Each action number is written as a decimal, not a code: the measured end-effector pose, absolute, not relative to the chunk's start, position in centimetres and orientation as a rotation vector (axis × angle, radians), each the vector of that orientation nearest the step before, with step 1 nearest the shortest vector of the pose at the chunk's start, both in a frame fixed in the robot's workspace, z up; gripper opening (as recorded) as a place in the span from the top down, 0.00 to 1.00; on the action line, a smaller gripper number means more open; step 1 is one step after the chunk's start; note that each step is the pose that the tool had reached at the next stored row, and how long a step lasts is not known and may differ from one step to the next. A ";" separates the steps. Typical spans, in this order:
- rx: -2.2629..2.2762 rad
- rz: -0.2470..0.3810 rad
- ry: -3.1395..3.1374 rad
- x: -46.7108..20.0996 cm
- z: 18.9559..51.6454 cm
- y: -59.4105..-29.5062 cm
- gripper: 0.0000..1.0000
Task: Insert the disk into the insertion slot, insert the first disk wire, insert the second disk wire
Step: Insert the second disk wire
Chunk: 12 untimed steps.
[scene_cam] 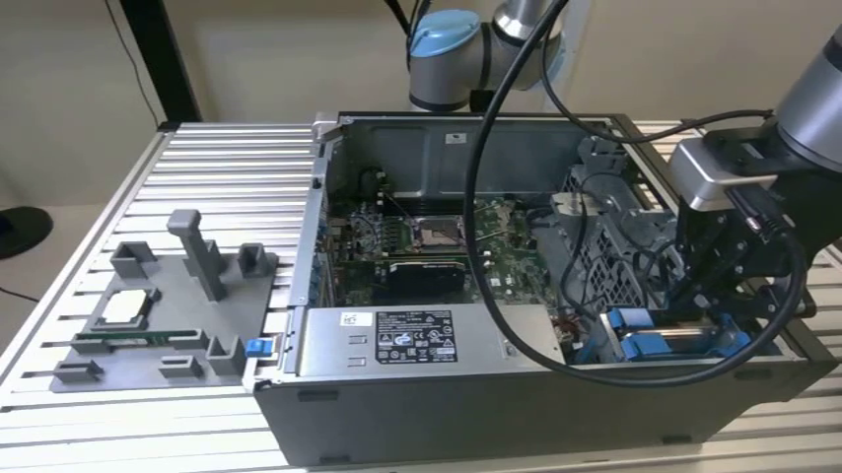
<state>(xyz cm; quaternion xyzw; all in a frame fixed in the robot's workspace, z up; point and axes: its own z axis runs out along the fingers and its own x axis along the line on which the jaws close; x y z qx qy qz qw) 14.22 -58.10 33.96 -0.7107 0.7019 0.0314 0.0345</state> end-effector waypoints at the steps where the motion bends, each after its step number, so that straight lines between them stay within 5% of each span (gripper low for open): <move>1: -2.185 0.097 2.158 14.2 33.9 -58.1 1.00; 12: -2.183 0.100 2.157 14.2 34.3 -58.1 1.00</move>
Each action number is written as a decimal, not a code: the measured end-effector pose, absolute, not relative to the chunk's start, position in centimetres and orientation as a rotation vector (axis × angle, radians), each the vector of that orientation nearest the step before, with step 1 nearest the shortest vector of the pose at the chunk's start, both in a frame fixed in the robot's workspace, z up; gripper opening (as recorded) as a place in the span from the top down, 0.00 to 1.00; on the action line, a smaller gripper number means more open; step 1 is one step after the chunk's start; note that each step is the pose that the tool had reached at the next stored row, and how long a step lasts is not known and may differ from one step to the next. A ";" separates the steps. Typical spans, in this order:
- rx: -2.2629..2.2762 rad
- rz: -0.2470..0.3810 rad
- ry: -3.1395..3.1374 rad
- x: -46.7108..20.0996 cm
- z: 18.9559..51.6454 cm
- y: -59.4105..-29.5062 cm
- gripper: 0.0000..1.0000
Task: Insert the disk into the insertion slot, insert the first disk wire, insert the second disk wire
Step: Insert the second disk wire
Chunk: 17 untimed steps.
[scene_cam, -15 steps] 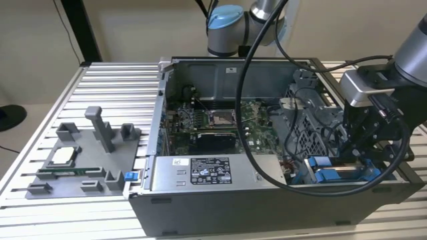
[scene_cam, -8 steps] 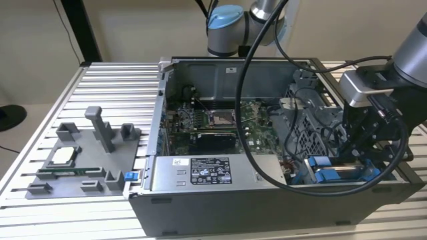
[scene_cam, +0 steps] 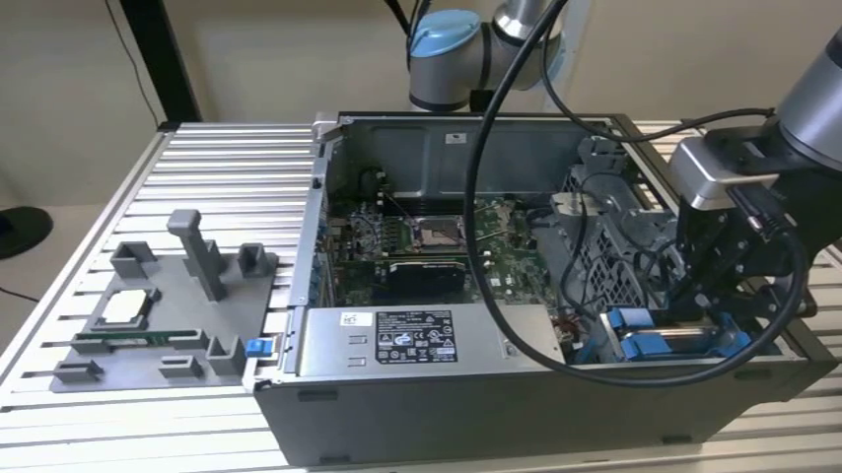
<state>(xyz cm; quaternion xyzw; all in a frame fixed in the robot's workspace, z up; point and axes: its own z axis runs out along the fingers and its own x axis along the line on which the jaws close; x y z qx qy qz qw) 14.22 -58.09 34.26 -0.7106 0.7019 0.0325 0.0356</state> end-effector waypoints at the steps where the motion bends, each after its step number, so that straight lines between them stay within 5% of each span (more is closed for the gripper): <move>1: -2.183 0.100 2.157 14.2 34.3 -58.1 1.00; 17: -2.180 0.097 2.162 14.2 33.6 -58.1 1.00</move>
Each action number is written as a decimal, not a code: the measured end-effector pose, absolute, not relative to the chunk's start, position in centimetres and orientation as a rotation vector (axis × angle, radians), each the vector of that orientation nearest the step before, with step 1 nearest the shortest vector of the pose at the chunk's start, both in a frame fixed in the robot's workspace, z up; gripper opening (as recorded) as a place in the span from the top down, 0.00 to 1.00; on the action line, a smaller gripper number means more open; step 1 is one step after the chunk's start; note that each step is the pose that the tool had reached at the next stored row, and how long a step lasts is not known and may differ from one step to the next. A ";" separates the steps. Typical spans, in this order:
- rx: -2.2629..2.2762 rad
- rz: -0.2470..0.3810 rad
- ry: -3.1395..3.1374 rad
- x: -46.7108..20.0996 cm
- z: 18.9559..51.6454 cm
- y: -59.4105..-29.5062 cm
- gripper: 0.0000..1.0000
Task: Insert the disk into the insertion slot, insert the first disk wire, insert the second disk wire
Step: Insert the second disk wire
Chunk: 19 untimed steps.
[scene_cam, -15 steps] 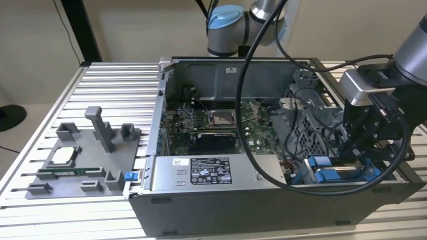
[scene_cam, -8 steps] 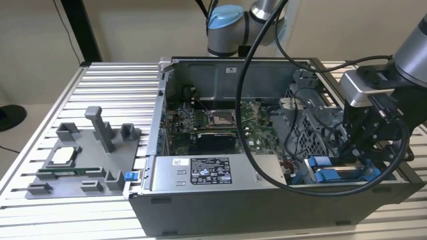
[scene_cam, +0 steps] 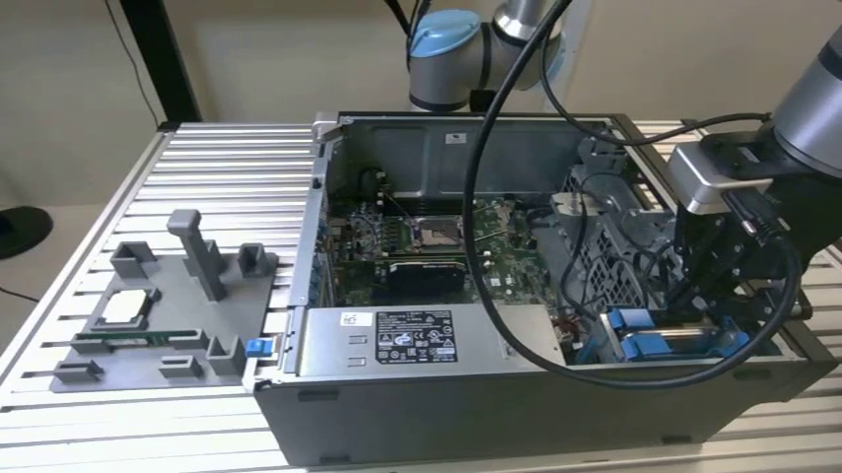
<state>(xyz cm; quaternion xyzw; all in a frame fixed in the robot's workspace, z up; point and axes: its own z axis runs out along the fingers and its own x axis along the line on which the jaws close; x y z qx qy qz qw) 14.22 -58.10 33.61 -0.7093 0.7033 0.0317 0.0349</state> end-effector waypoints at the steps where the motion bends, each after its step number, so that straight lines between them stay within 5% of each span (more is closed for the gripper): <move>1: -2.180 0.097 2.162 14.2 33.4 -58.1 1.00; 9: -2.181 0.093 2.165 14.2 33.1 -58.0 1.00; 10: -2.180 0.094 2.164 14.2 33.0 -58.0 0.00; 19: -2.177 0.100 2.161 14.2 35.8 -58.1 0.00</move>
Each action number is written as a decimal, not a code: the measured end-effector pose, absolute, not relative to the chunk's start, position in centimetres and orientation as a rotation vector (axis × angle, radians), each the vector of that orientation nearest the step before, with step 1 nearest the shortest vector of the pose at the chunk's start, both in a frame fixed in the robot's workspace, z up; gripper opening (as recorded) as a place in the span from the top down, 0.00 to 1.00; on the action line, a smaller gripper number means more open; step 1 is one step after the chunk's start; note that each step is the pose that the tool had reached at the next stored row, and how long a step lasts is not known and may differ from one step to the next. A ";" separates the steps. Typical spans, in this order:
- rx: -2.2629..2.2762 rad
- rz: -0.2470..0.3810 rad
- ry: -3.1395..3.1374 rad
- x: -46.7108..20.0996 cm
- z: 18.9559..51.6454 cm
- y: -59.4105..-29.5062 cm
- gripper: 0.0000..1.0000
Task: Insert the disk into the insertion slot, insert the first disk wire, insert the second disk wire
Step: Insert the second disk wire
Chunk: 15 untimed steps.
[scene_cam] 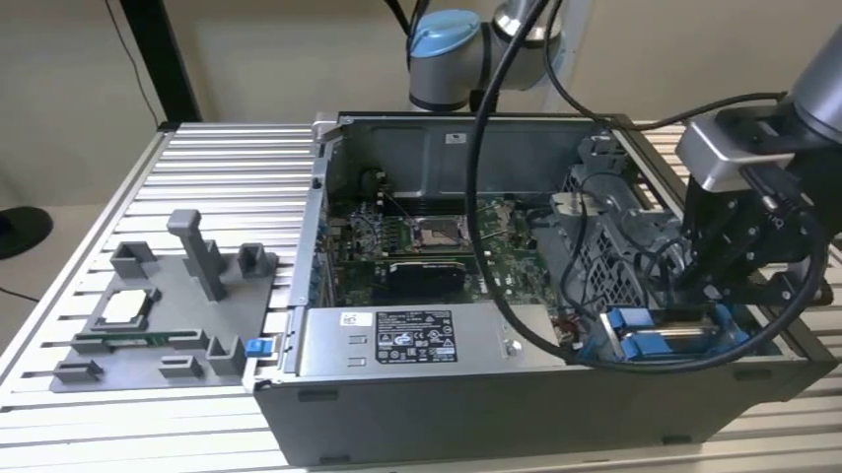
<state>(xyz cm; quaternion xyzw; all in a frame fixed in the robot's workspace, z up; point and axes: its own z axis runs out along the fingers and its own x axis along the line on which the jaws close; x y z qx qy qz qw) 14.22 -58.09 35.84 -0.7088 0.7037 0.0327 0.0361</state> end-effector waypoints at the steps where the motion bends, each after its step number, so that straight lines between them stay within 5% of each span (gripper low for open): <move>1: -2.177 0.101 2.161 14.2 36.3 -58.1 0.00; 15: -2.177 0.101 2.161 14.2 38.9 -58.1 0.00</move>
